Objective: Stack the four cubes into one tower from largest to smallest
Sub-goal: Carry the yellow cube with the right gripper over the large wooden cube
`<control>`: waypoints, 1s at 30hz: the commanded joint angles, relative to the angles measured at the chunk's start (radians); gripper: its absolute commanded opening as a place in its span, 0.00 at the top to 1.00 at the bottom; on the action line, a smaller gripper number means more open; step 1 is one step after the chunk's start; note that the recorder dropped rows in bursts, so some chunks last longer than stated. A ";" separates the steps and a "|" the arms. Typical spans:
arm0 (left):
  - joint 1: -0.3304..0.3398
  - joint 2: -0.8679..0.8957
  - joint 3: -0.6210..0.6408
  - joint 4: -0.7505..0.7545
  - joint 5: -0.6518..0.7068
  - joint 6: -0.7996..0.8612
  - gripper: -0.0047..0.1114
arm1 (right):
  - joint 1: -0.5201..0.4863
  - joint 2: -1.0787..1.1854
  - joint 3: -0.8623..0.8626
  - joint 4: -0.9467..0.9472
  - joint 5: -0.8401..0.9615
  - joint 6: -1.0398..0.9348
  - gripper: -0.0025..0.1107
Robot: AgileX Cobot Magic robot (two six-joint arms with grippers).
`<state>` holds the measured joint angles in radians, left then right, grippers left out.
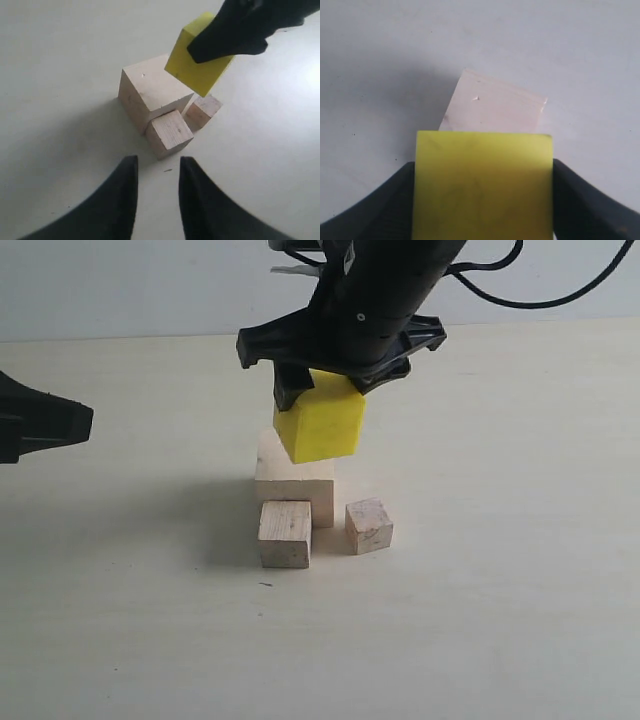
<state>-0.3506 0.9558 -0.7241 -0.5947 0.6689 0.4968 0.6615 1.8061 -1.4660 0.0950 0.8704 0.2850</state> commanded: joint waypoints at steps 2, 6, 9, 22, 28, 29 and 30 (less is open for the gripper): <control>0.002 -0.004 0.003 -0.016 -0.009 -0.004 0.70 | 0.002 0.013 -0.010 -0.006 -0.080 0.029 0.98; 0.002 -0.004 0.003 -0.020 -0.008 -0.004 0.70 | 0.002 0.005 -0.010 -0.001 -0.168 0.006 0.98; 0.002 -0.004 0.003 -0.022 -0.008 -0.004 0.70 | 0.002 0.005 -0.010 0.001 -0.171 -0.019 0.98; 0.002 -0.004 0.003 -0.051 -0.008 -0.004 0.70 | 0.044 0.008 -0.023 -0.131 -0.117 0.162 0.98; 0.002 -0.004 0.003 -0.051 -0.008 -0.004 0.70 | 0.095 0.049 -0.113 -0.295 0.027 0.354 0.98; 0.002 -0.004 0.003 -0.051 -0.008 -0.004 0.70 | 0.095 0.059 -0.129 -0.303 0.040 0.377 0.98; 0.002 -0.004 0.003 -0.051 -0.008 -0.004 0.70 | 0.098 0.069 -0.144 -0.303 0.050 0.401 0.98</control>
<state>-0.3506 0.9558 -0.7241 -0.6355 0.6689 0.4968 0.7522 1.8543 -1.5683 -0.1621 0.8835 0.6114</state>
